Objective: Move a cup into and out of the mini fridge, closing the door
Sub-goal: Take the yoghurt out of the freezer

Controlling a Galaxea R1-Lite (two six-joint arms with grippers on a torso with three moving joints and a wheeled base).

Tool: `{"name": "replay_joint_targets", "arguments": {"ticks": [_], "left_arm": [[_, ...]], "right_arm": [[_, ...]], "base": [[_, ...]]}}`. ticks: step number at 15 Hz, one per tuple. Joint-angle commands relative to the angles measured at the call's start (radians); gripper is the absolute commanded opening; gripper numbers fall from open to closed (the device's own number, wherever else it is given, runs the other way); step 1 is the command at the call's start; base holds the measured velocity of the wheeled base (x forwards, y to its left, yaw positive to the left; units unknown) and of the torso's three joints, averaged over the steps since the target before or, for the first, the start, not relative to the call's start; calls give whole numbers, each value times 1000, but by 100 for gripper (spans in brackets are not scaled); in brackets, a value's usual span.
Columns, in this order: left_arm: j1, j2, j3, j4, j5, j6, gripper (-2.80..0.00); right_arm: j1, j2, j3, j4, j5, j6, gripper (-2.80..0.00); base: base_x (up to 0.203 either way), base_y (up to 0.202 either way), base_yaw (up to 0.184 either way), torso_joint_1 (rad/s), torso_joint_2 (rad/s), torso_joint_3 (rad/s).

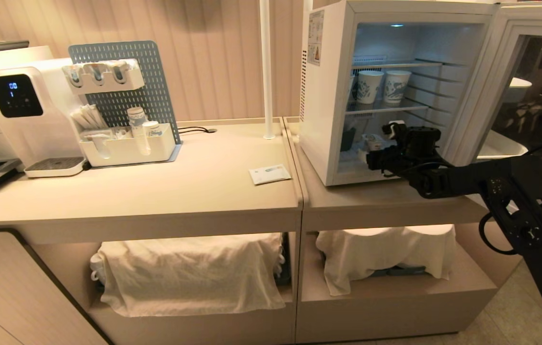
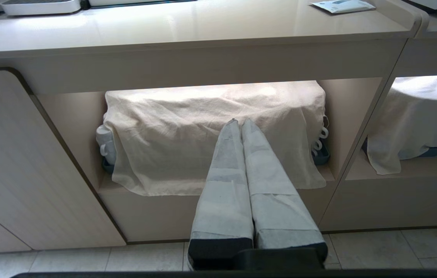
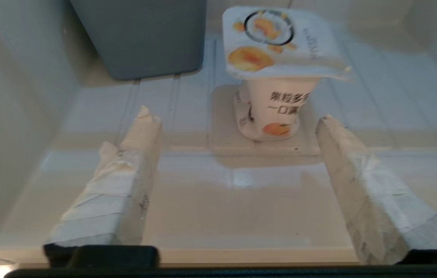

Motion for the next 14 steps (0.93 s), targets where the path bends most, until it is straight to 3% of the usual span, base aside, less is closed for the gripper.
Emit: {"name": "replay_joint_targets", "arguments": {"ticks": [1,6,14], "left_arm": [[0,0,0,0,0,0,-280],[0,0,0,0,0,0,-280],[0,1,0,0,0,0,-280]], "right_arm": [[0,24,0,-19,0,0,0],[-9,60,0,-122,3,2,0],[-36,89,0,-176,28,8,0]], "base": [[0,0,0,0,0,0],[0,0,0,0,0,0],[0,0,0,0,0,0]]}}
